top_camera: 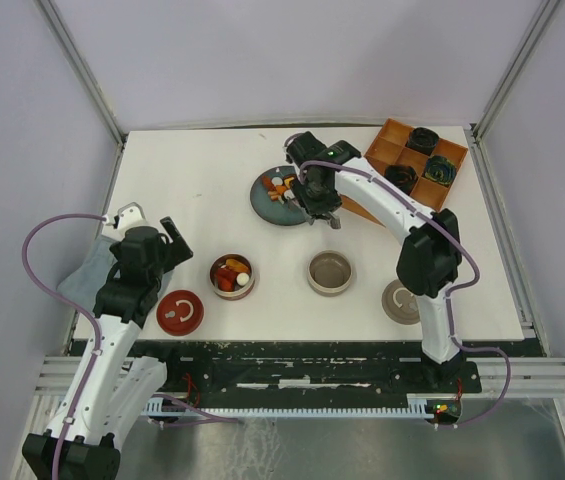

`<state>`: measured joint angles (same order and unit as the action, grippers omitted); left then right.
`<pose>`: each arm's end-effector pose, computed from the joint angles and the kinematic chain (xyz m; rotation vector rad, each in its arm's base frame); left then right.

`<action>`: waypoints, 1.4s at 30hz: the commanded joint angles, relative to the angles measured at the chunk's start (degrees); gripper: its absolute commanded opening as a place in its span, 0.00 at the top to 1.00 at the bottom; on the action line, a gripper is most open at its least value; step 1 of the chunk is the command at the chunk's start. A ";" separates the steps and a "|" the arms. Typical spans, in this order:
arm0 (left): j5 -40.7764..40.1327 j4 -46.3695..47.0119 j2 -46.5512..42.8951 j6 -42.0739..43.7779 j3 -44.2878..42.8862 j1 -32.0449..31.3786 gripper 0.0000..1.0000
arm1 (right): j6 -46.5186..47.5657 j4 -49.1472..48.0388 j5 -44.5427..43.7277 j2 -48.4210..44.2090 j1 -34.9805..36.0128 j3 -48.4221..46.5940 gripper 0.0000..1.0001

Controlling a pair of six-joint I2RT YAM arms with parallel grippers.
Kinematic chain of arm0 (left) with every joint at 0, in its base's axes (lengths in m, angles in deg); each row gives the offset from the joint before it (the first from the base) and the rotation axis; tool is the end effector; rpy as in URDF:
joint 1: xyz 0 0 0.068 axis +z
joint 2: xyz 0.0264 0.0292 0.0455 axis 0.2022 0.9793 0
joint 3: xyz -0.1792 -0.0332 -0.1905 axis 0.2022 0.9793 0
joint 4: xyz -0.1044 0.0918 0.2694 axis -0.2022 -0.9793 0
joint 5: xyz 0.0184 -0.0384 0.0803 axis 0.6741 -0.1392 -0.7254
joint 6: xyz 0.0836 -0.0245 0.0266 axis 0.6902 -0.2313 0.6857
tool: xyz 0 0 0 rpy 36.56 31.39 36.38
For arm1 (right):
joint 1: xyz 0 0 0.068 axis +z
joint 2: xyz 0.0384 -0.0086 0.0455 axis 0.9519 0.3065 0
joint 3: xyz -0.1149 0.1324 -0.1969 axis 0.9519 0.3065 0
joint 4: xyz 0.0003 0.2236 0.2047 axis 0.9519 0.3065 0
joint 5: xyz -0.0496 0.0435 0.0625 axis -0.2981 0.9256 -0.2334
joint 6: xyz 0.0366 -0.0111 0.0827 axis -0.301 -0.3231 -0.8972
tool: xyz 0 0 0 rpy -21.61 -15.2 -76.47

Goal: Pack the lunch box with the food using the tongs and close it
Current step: Pick up the fake food from the plate.

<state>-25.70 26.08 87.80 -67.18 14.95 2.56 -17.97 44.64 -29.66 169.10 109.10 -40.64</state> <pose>0.2399 -0.0091 0.2510 -0.5416 2.0373 0.0065 0.3957 0.2852 0.2313 -0.5338 2.7160 0.0593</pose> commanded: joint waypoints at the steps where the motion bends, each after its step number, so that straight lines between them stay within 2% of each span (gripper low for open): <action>1: -0.68 2.30 -0.32 0.26 -0.26 0.20 0.00 | 0.71 -0.53 0.82 2.05 0.04 -5.15 0.46; 12: -0.64 2.26 -0.16 0.27 -0.25 0.17 0.00 | 1.40 0.57 -0.74 5.95 0.05 -7.94 0.45; 20: -0.56 2.30 0.02 0.24 -0.27 0.19 0.00 | 1.33 -1.96 -1.65 4.23 0.05 -5.70 0.56; 26: -0.56 2.25 0.07 0.26 -0.26 0.22 0.00 | 0.92 -1.78 -1.28 1.99 0.05 -3.61 0.59; 37: -0.21 2.35 0.24 0.30 -0.26 0.18 0.00 | 0.08 -4.79 2.25 -5.72 0.05 4.87 0.59; 42: -0.25 2.37 0.20 0.35 -0.26 0.16 0.00 | -0.08 -3.70 1.40 -4.55 0.04 3.84 0.50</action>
<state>-25.68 26.08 88.17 -67.16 14.95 2.56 -17.23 42.17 -27.94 166.01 109.14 -35.52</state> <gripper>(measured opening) 0.997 0.473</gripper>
